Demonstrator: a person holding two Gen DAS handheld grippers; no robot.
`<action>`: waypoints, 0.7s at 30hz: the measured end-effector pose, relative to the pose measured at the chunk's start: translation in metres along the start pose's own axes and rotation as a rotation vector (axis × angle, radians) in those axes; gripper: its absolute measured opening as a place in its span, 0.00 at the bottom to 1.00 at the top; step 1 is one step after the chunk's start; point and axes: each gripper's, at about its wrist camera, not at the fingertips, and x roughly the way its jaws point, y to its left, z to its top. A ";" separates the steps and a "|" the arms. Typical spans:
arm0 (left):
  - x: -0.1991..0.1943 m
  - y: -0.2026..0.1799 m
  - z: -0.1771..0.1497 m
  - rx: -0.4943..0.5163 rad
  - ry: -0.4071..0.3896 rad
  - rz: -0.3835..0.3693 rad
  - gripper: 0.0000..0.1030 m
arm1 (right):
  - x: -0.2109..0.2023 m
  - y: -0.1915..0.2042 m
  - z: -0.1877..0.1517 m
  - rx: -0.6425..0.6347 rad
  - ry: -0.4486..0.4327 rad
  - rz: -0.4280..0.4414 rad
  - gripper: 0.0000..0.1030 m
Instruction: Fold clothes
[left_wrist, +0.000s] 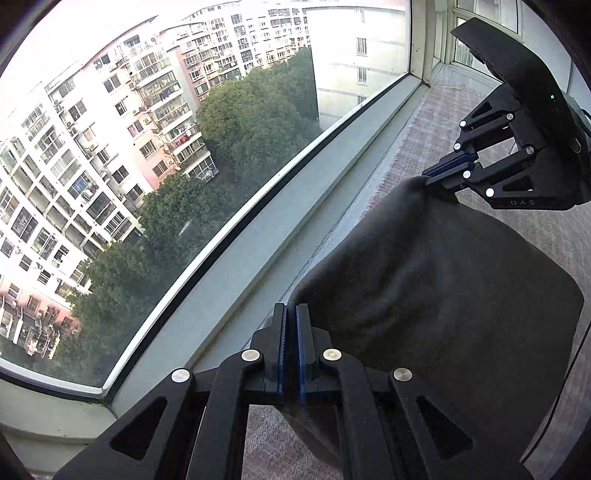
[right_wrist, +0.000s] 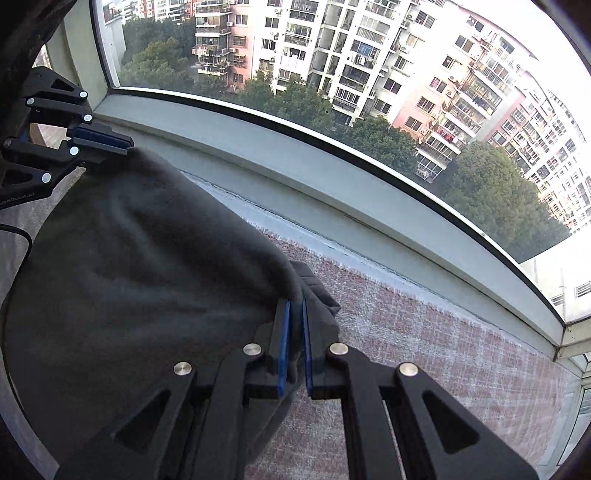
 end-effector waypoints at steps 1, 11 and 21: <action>0.006 0.000 -0.002 0.000 0.010 0.002 0.06 | 0.001 0.001 0.000 0.003 -0.004 0.001 0.12; -0.045 0.021 -0.012 -0.094 -0.046 0.077 0.36 | -0.060 -0.068 -0.055 0.419 -0.118 0.207 0.51; -0.028 0.042 -0.042 -0.337 0.046 -0.134 0.45 | -0.005 -0.066 -0.066 0.546 -0.053 0.383 0.51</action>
